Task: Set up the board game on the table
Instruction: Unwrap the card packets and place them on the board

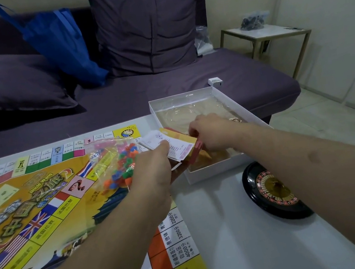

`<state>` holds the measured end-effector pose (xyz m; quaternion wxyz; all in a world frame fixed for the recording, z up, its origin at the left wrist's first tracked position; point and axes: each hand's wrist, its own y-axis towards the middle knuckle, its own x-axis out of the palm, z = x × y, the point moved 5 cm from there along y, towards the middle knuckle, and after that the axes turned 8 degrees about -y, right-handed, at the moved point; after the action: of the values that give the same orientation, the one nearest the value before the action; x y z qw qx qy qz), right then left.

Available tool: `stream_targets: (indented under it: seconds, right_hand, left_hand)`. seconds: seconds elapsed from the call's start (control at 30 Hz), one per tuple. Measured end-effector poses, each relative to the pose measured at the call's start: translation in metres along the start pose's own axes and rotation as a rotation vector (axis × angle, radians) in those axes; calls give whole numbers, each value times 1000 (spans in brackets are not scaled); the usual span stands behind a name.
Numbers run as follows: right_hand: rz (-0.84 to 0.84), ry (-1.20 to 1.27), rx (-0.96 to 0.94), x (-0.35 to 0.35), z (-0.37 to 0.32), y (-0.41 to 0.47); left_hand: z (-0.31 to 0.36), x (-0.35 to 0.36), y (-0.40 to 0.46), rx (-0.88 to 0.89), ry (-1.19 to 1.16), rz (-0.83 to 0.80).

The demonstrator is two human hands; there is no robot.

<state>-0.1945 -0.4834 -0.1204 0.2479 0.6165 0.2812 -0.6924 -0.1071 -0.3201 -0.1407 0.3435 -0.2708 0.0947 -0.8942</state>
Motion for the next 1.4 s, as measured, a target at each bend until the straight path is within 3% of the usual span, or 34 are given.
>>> stream_targets:
  seconds: [0.33, 0.67, 1.07, 1.2, 1.4]
  right_hand:
    - [-111, 46, -9, -8, -2, -3]
    - [13, 46, -105, -7, -4, -5]
    - [172, 103, -26, -24, 1, -18]
    - [140, 297, -23, -26, 3, -22]
    - [48, 824, -100, -33, -20, -40]
  left_hand:
    - [-2, -2, 5, 32, 50, 23]
    - [-2, -2, 3, 26, 32, 19]
    - [-1, -1, 0, -7, -45, 29]
    - [2, -2, -5, -13, -108, 25]
    - [15, -9, -22, 16, -287, -19]
